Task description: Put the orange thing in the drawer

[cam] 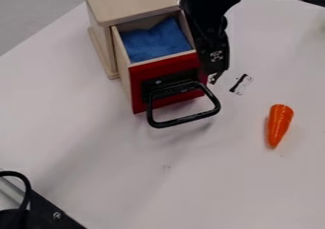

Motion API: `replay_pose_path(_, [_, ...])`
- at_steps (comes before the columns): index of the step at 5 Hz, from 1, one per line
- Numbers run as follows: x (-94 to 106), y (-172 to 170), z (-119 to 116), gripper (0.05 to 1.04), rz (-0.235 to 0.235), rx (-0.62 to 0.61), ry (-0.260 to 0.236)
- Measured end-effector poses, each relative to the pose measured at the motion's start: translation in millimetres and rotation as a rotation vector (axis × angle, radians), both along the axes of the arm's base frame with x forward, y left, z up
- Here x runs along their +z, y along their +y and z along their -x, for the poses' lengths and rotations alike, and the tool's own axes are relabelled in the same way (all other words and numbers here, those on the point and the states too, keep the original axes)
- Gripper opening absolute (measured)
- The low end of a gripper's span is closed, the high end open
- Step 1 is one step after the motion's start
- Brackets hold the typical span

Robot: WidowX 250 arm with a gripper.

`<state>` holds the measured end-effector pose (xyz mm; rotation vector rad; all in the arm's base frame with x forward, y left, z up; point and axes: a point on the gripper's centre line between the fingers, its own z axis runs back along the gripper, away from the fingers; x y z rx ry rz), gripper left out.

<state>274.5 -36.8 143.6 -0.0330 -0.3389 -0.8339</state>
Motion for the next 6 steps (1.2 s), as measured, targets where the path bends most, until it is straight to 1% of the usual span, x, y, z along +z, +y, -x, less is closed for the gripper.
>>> replay_pose_path(1, [-7.6, -1, 2, 0.997, 0.003, 0.001, 0.028])
replay_pose_path(2, [-13.6, -9, -8, 0.997, 0.056, 0.034, 0.060])
replay_pose_path(3, [-20.6, -19, -16, 0.997, 0.080, 0.072, 0.082])
replay_pose_path(4, [-39.0, -37, -18, 0.997, 0.054, 0.109, 0.135])
replay_pose_path(6, [-75.1, -66, -17, 0.997, -0.009, 0.244, 0.206])
